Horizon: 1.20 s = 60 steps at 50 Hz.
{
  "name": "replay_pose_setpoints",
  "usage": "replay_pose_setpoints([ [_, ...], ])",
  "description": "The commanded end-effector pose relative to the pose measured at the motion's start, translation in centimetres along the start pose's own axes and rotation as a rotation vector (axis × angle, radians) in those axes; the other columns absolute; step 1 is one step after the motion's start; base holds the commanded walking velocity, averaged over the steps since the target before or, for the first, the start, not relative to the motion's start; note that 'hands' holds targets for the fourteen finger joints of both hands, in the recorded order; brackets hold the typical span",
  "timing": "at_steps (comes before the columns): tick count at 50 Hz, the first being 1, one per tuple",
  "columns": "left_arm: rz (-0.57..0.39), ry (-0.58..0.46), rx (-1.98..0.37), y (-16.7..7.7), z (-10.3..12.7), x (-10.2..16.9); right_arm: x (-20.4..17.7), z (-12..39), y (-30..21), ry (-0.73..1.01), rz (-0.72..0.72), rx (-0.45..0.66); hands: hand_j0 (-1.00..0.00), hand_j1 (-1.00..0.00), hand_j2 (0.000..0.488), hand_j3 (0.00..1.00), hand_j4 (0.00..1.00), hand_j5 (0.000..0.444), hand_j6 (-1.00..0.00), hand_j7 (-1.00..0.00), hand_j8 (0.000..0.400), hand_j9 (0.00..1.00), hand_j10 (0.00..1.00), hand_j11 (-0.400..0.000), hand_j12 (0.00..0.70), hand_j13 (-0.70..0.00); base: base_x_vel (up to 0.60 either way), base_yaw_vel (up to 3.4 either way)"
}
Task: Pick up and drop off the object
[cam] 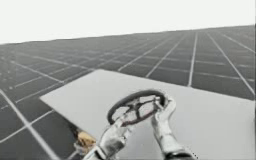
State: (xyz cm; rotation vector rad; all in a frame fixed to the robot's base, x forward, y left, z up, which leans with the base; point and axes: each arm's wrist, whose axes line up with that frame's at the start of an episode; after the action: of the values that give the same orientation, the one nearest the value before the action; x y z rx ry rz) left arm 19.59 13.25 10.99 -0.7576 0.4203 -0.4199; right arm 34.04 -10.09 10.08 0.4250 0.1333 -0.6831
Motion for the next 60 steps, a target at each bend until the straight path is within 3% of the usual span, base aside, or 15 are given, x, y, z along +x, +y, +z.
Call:
replay_pose_setpoints([
  [1,0.105,0.003,0.003,1.95,-0.76,-0.77,2.32,2.81,1.43,0.121,-0.015,-0.021,0.00,0.00,0.000,1.00,1.00,0.000,0.00,0.00,0.000,1.00,1.00,-0.400,0.000,-0.700,0.09,5.52],
  [30,0.105,0.003,0.003,1.95,-0.76,-0.77,2.32,2.81,1.43,0.121,-0.015,-0.021,0.00,0.00,0.000,1.00,1.00,0.000,0.00,0.00,0.000,1.00,1.00,-0.400,0.000,-0.700,0.11,4.58],
  [60,0.105,0.003,0.003,1.95,-0.76,-0.77,2.32,2.81,1.43,0.121,-0.015,-0.021,0.00,0.00,0.000,1.00,1.00,0.000,0.00,0.00,0.000,1.00,1.00,-0.400,0.000,-0.700,0.23,1.89],
])
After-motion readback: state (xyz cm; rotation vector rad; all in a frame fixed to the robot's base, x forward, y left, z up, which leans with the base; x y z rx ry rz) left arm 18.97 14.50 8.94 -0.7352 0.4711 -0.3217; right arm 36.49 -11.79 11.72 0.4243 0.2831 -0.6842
